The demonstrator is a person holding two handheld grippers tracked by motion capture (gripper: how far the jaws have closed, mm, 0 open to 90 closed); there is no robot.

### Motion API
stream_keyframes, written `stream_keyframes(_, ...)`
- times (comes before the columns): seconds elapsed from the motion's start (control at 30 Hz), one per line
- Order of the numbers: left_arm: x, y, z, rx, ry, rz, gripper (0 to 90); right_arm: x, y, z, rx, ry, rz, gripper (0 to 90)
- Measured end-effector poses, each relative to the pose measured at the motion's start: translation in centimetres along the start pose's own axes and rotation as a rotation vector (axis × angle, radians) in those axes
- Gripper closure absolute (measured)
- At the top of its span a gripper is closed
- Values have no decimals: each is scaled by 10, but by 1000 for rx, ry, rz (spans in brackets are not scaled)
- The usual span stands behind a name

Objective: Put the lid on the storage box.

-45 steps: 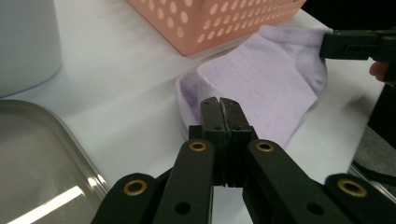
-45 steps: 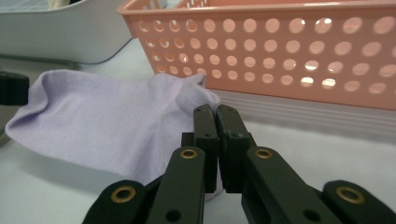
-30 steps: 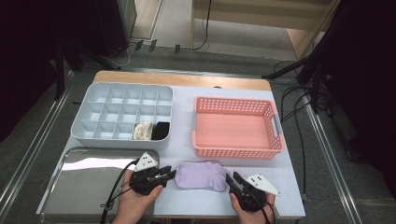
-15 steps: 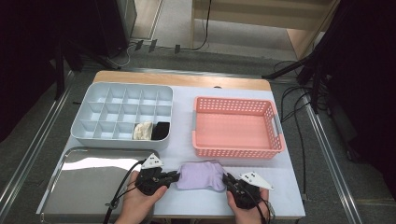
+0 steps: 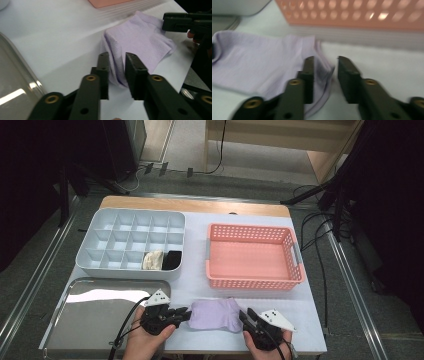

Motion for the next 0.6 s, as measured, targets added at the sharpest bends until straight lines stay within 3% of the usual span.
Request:
stream_keyframes(0.1, -1, 0, -1, 3, -12, -3, 730, -8, 12, -5, -47, -52, 22, 805)
stream_keyframes(0.23, -1, -1, -1, -4, -19, 5, 782, -7, 35, 8, -127, 1, 28, 880)
stream_keyframes(0.43, -1, 0, 0, 8, -15, 5, 830, -12, 55, 36, -113, 30, -39, 885)
stream_keyframes(0.5, -1, -1, 2, 6, -11, 4, 831, -13, 56, 45, -102, 61, -27, 885)
stream_keyframes(0.6, -1, -1, 2, 5, -12, 4, 833, -10, 59, 56, -103, 121, -53, 890)
Point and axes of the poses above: each handheld gripper's, and its own axes: z roughly forward along the jaws, x roughly out of its underside, y roughly to its left, the point moved 1 cm from there along z, roughly forward along the jaws, and after that the axes turned 8 degrees about -y, right-handed, at the moved point
